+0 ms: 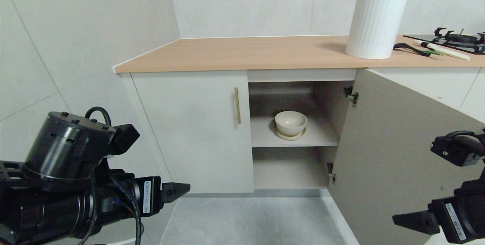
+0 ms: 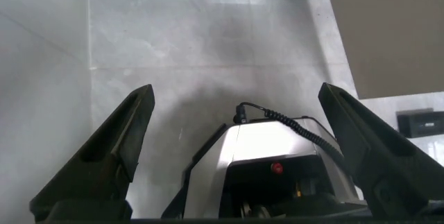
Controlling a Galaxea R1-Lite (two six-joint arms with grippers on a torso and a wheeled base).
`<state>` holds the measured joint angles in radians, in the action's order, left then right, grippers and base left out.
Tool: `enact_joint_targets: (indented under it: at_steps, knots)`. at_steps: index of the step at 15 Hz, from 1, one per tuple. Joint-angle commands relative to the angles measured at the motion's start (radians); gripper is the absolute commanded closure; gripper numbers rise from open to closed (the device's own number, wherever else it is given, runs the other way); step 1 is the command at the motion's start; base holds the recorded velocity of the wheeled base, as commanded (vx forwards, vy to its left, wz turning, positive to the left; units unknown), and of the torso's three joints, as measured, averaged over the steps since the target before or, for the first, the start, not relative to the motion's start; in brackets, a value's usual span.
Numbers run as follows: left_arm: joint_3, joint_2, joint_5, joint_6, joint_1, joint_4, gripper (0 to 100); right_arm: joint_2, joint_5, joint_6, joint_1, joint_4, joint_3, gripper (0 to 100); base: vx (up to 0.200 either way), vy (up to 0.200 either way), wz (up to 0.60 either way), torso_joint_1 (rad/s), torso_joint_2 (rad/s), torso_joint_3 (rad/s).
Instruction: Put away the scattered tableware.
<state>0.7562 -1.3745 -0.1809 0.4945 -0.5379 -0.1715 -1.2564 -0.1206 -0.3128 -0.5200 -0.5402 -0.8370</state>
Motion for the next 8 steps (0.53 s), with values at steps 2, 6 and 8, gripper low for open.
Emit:
enact_joint_targets:
  at_steps: [2, 6, 8]
  knots:
    - [0.0, -0.006, 0.0, 0.001, -0.001, 0.0, 0, 0.051, -0.002, 0.027, 0.0, -0.084, -0.027, 0, 0.0, -0.2, 0.0, 0.002, 0.0, 0.005]
    - [0.0, -0.006, 0.001, -0.001, -0.001, -0.002, 0, 0.097, -0.054, 0.029, 0.006, -0.23, -0.097, 0, 0.0, -0.15, 0.0, 0.005, 0.0, 0.004]
    - [-0.001, -0.006, 0.001, 0.001, -0.001, 0.0, 0, 0.107, -0.096, 0.029, 0.014, -0.274, -0.12, 0, 0.0, 0.0, 0.0, 0.0, 0.0, 0.0]
